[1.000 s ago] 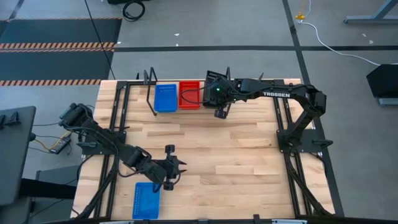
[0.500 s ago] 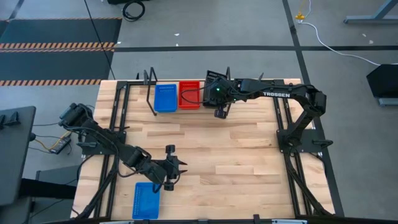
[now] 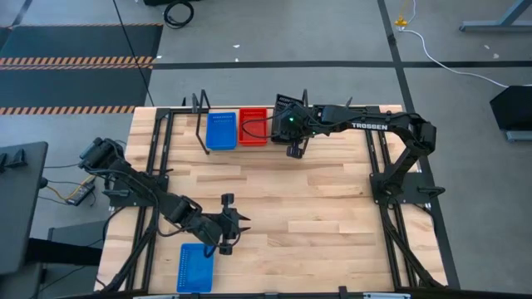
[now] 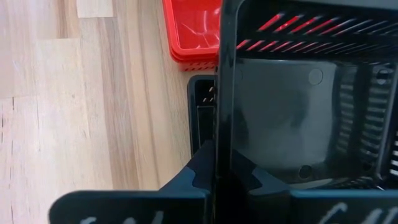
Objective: Stack baskets on shelf by color
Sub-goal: Stack the black basket on top of the stacked black basket on the shelf
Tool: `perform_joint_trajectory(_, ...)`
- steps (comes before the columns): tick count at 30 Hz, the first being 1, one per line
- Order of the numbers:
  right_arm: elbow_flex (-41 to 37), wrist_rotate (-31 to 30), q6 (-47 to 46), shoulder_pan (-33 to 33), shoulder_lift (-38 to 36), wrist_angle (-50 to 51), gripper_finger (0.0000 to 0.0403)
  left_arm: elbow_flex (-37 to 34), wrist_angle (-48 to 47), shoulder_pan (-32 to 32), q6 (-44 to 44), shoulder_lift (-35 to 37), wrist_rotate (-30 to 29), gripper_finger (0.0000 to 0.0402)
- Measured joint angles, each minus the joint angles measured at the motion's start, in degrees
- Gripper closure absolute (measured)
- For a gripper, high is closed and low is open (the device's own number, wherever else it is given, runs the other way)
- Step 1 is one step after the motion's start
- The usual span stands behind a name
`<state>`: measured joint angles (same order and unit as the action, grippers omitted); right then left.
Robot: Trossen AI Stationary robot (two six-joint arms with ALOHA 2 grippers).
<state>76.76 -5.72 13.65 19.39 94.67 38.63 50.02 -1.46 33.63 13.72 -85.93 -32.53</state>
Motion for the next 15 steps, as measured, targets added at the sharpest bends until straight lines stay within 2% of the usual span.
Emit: perform_joint_trajectory(15,0.01,-0.04,0.0,-0.02,0.0,-0.41,0.038,0.0,-0.02,0.0,0.0,0.0,0.03,0.0283)
